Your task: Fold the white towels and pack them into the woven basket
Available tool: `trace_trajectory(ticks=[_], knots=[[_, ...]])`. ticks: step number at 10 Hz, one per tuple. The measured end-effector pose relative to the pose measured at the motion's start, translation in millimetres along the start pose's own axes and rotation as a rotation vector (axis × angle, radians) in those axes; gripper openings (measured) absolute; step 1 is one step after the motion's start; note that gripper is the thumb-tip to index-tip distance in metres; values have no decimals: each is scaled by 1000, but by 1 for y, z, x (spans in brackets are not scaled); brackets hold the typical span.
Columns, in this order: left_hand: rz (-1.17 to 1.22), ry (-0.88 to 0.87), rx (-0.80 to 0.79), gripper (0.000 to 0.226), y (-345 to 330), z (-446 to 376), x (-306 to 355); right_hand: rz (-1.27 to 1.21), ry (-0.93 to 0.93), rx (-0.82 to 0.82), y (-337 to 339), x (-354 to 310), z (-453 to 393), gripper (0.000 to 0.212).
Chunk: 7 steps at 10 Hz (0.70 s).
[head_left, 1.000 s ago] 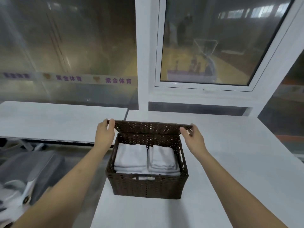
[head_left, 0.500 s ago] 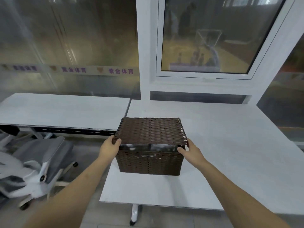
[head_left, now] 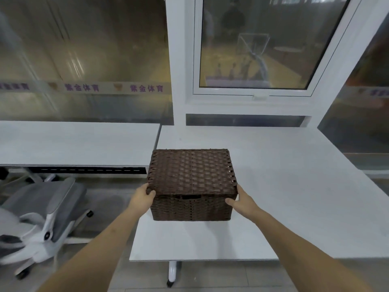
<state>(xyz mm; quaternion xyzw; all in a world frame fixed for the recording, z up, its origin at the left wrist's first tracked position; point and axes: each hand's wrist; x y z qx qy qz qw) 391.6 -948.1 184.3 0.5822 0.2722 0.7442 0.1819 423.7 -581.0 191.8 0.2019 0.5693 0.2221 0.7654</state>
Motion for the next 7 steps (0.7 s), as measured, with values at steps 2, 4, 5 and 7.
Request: trace_trajectory(ticks=[2, 4, 5, 7], knots=[[-36, -30, -47, 35, 1, -1, 5, 13, -20, 11, -4, 0, -9, 67], [-240, -59, -51, 46, -8, -4, -10, 131, 5, 49, -5, 2, -5, 57], [-386, -119, 23, 53, -17, 13, 7, 270, 39, 56, 3, 1, 2, 59], [-559, -312, 2, 58, -59, 52, 52, 559, 179, 109, 30, 15, 24, 60]])
Point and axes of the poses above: each hand's wrist, its own z-axis away from the middle knuckle, its own y-axis out of the back of the hand, x = y × z, and after that the axes turned 4 degrees about x, right-handed
